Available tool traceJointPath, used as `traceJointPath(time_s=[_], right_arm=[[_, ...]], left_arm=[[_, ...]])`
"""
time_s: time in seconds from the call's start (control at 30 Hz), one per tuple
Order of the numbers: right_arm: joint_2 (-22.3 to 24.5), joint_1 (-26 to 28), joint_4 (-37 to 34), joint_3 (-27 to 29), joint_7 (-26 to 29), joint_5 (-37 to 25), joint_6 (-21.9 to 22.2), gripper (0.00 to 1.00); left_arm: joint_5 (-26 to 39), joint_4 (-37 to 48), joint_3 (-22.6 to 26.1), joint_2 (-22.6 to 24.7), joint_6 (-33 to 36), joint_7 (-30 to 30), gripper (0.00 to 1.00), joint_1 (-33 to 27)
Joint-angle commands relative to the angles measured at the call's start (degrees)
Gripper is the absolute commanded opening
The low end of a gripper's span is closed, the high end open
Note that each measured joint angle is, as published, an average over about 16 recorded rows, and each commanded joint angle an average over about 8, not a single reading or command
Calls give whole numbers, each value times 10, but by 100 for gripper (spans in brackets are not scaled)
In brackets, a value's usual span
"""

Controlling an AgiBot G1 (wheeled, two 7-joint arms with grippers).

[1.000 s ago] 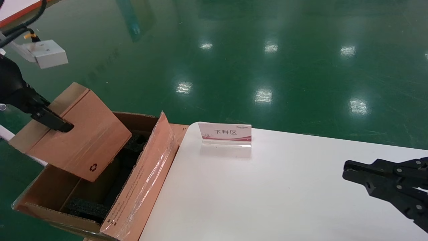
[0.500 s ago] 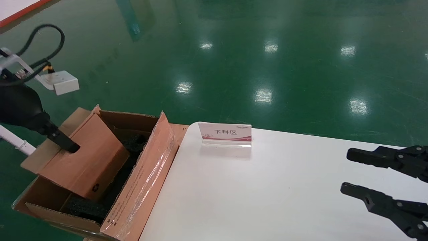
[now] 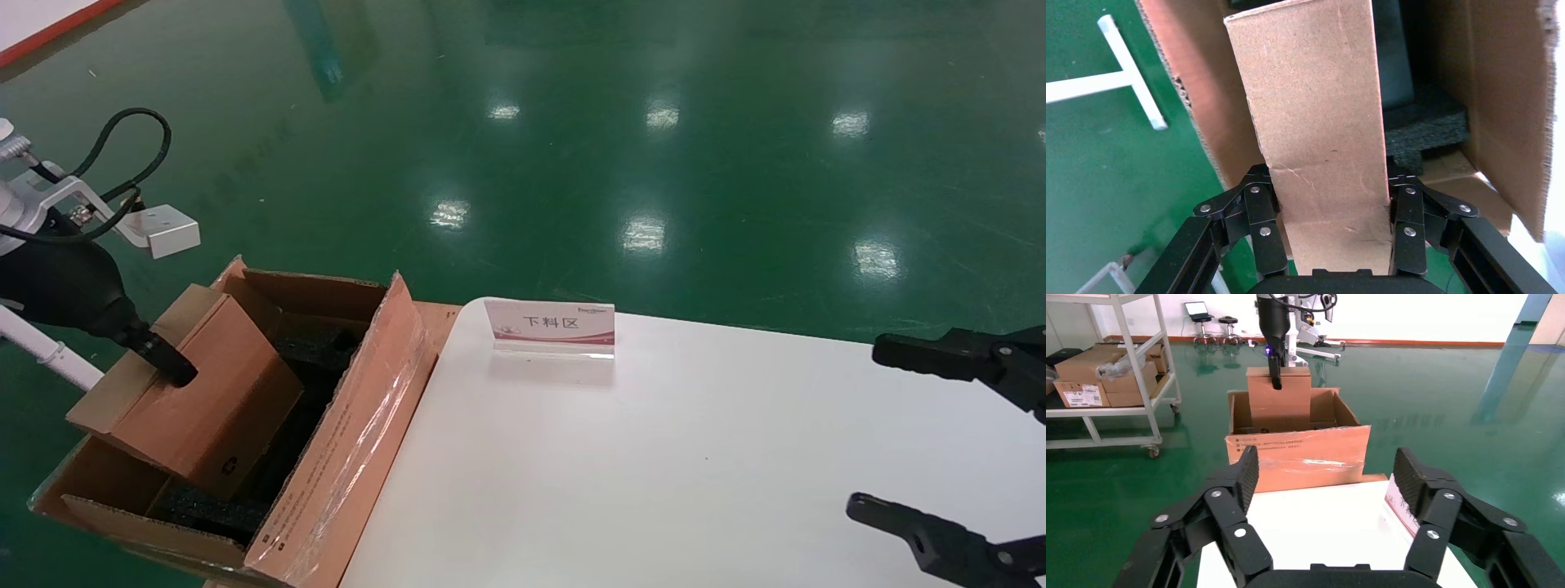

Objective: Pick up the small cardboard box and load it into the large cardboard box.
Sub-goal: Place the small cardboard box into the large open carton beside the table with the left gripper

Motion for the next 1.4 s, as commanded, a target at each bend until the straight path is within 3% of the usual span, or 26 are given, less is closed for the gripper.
traceJointPath(time_s=[0.03, 0.47, 1.4], right_arm=[[0, 0, 0, 0, 0, 0, 0, 100], [0, 0, 0, 0, 0, 0, 0, 100], [1, 0, 0, -1, -1, 1, 1, 100]], left_arm=[[0, 13, 0, 5, -3, 5, 0, 10], [28, 37, 14, 27, -31, -6, 0, 36], [85, -24, 42, 35, -87, -89, 0, 53]])
